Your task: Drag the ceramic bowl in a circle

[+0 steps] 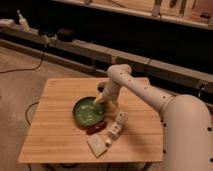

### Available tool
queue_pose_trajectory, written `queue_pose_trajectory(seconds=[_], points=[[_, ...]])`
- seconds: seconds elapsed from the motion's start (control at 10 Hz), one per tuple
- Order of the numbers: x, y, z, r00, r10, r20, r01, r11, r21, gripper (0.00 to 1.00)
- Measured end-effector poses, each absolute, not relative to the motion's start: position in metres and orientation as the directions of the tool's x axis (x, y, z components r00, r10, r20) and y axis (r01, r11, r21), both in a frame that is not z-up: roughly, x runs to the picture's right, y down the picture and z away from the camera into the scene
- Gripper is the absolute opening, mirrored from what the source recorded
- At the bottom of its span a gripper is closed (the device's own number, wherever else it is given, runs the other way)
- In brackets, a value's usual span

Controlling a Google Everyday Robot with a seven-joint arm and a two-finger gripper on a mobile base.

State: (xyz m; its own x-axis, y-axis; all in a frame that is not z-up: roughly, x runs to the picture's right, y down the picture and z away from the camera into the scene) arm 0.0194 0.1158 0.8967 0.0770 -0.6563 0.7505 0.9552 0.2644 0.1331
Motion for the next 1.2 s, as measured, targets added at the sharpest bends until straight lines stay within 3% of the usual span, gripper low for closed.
queue_pose_trajectory(seconds=[0.7, 1.2], points=[[0.010, 0.122, 0.891, 0.280, -0.686, 0.672, 0.903, 0.426, 0.059, 0.04], [0.015, 0.134, 0.858, 0.320, -0.671, 0.669, 0.879, 0.474, 0.055, 0.00]])
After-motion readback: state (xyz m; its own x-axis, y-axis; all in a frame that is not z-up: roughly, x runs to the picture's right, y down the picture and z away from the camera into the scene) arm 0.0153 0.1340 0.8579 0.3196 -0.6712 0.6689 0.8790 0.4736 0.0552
